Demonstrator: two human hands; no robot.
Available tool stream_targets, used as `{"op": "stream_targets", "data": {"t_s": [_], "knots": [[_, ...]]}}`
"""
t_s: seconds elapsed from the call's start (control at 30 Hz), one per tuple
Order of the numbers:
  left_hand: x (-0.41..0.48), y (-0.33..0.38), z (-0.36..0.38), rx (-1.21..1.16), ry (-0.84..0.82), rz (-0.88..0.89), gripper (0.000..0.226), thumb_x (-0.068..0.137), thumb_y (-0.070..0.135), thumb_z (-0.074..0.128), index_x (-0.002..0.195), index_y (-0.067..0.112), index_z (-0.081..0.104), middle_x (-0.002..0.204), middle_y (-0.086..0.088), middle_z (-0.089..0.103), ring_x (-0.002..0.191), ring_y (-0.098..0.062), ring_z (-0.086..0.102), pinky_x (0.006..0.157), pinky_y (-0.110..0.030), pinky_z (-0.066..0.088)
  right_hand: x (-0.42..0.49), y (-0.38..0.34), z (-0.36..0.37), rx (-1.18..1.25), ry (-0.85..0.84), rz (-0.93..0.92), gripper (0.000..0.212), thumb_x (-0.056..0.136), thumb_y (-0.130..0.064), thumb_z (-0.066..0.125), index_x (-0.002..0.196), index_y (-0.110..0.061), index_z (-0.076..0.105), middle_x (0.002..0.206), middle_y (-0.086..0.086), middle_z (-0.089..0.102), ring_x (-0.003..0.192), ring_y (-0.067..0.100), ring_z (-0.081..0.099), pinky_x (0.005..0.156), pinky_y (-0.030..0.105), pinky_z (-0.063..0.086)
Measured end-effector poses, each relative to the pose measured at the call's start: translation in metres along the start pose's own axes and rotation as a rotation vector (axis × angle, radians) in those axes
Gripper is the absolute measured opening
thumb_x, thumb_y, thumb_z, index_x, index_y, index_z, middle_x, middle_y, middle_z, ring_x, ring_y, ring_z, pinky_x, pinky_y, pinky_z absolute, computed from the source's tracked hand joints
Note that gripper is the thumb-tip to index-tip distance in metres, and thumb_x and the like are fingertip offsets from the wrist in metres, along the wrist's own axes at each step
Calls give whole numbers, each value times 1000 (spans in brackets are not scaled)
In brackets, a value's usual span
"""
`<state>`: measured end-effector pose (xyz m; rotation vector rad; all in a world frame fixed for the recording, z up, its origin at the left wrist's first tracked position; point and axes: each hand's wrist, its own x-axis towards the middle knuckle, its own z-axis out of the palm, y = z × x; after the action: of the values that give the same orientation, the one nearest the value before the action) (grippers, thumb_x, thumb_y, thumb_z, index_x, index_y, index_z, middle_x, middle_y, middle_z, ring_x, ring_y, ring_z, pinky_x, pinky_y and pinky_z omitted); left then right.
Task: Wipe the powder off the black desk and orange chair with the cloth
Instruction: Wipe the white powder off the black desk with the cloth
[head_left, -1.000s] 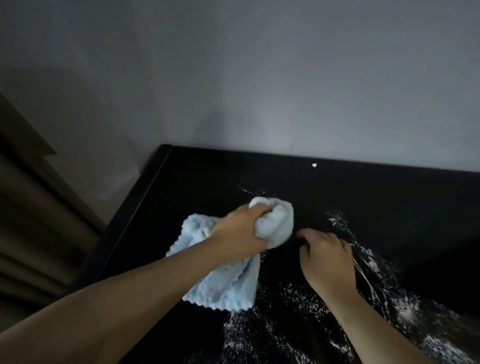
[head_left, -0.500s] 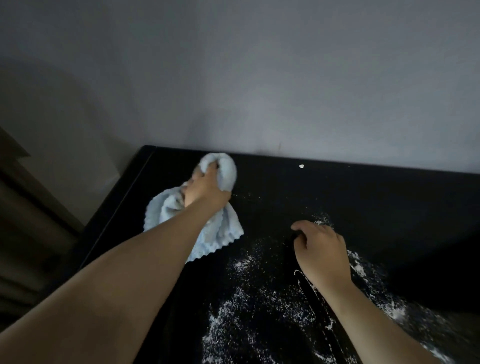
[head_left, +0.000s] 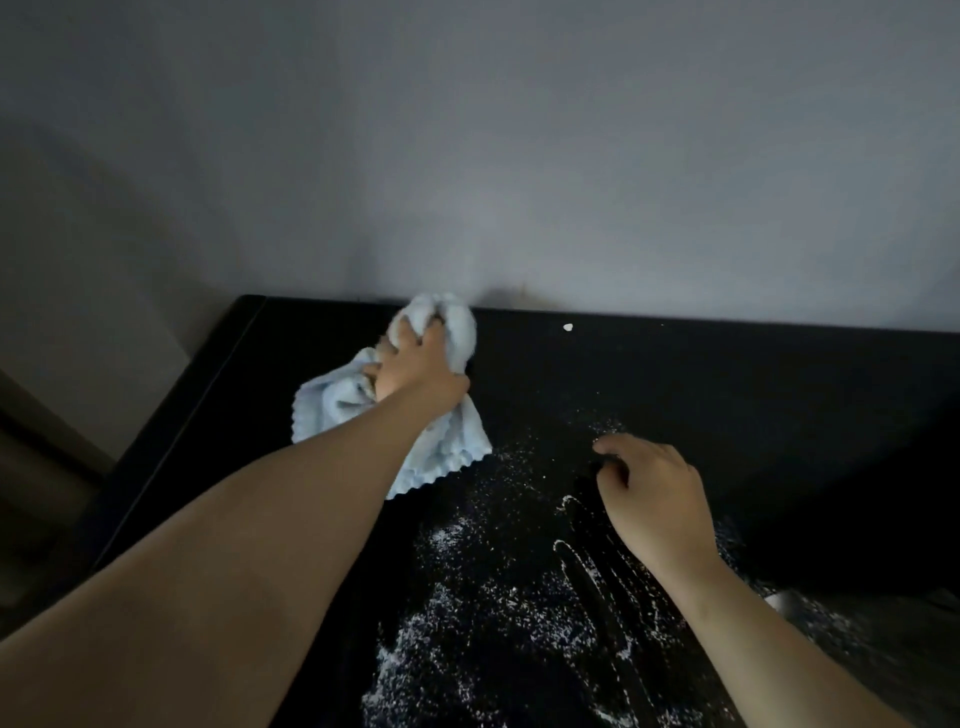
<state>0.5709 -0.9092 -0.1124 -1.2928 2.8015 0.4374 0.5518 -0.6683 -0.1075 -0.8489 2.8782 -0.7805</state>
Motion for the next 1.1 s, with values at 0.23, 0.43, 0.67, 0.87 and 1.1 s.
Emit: {"op": "stream_targets", "data": {"t_s": [0.23, 0.43, 0.67, 0.87, 1.1], "knots": [[-47, 13, 6, -25, -153, 743, 61, 76, 29, 63, 133, 36, 45, 126, 5, 54, 108, -18, 52, 81, -28, 38, -2, -3, -2, 67, 35, 35, 30, 91, -8, 48, 115, -16, 65, 109, 1, 67, 108, 22, 54, 94, 39, 43], [-63, -10, -39, -331, -377, 677, 55, 63, 23, 61, 108, 50, 47, 95, 9, 63, 86, -15, 62, 74, -29, 51, -21, -18, -12, 313, 110, 102, 28, 91, -8, 48, 108, -21, 65, 94, -7, 66, 77, 15, 57, 67, 29, 48], [-121, 0, -100, -898, -225, 554, 68, 40, 43, 61, 103, 39, 35, 126, -7, 34, 115, -18, 40, 97, -32, 41, -43, -76, -45, 1041, -73, 355, 30, 93, -34, 52, 123, -31, 49, 124, -9, 51, 112, 9, 48, 92, 27, 37], [-194, 13, -119, -1269, -437, 485, 54, 78, 7, 70, 106, 31, 31, 112, 1, 46, 94, -8, 58, 65, -15, 51, -81, -103, -74, 1440, -158, 252, 74, 75, -67, 56, 136, -26, 43, 126, 12, 60, 110, 24, 62, 86, 38, 53], [-252, 33, -124, -1226, -605, 489, 47, 91, 19, 58, 131, 22, 35, 115, 1, 58, 100, -9, 62, 74, -18, 54, -107, -87, -107, 1456, 87, 99, 56, 73, -45, 69, 125, -39, 48, 101, -3, 69, 91, 14, 70, 62, 25, 56]]}}
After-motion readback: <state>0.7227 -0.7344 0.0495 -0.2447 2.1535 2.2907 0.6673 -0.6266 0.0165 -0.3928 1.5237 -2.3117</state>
